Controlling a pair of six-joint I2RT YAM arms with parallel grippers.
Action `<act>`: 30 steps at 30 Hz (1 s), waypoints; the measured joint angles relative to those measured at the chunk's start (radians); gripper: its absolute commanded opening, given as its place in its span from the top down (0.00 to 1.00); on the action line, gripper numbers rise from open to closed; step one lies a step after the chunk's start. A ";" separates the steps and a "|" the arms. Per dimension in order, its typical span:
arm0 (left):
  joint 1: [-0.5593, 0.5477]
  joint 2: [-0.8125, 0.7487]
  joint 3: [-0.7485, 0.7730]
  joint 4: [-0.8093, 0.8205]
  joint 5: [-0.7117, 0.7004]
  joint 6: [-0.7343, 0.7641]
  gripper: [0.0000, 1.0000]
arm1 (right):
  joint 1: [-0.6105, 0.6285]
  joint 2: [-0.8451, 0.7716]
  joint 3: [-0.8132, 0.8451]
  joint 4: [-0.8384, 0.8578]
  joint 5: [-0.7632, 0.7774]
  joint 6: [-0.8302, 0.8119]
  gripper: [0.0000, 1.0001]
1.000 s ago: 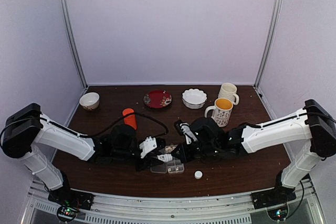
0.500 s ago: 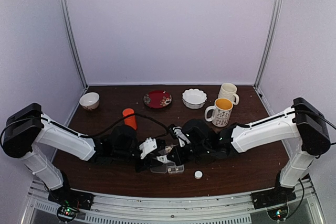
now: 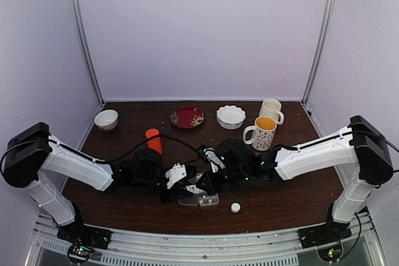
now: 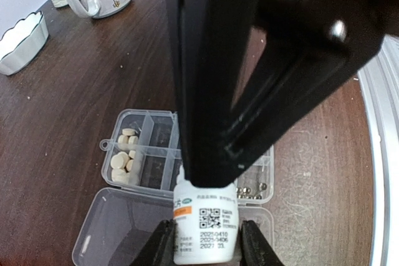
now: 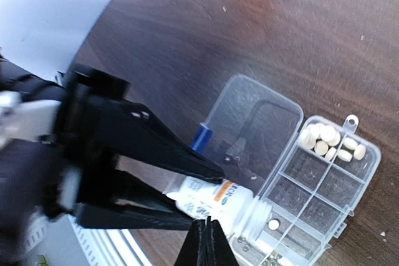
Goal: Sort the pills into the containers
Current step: Pour the pill into the compartment of the pill container.
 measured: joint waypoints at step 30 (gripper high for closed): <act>0.000 0.002 -0.006 0.013 0.008 -0.002 1.00 | 0.003 0.072 0.063 -0.114 -0.004 -0.028 1.00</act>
